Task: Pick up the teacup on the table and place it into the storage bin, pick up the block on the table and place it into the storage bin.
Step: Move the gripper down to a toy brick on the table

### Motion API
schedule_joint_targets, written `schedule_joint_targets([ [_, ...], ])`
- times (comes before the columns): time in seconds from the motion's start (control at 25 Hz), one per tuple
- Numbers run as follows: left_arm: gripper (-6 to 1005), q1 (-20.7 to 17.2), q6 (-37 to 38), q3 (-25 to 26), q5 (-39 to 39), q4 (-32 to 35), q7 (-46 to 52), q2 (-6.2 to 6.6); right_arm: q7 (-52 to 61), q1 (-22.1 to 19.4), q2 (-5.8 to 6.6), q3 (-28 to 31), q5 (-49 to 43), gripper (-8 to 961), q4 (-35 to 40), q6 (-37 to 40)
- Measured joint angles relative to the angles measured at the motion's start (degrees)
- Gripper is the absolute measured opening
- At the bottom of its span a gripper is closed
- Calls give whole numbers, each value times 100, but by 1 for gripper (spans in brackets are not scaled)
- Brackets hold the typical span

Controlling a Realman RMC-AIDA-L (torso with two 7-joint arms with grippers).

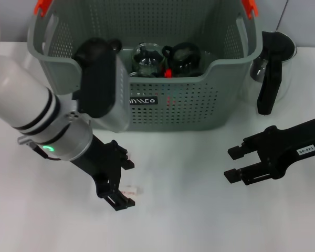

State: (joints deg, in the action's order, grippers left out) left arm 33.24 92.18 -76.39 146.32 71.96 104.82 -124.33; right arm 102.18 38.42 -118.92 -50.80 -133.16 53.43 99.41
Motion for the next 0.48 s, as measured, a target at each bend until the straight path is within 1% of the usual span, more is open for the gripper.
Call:
schedule_joint_targets([
  [0.28,859,192,-65,-450,315,3,429,-1,56,-2,-1,10,0,665,0,-1],
  [0.48,859,259,-154,-791,488,-32,623,-10,57,-2,-17,30,0,665,0,-1],
])
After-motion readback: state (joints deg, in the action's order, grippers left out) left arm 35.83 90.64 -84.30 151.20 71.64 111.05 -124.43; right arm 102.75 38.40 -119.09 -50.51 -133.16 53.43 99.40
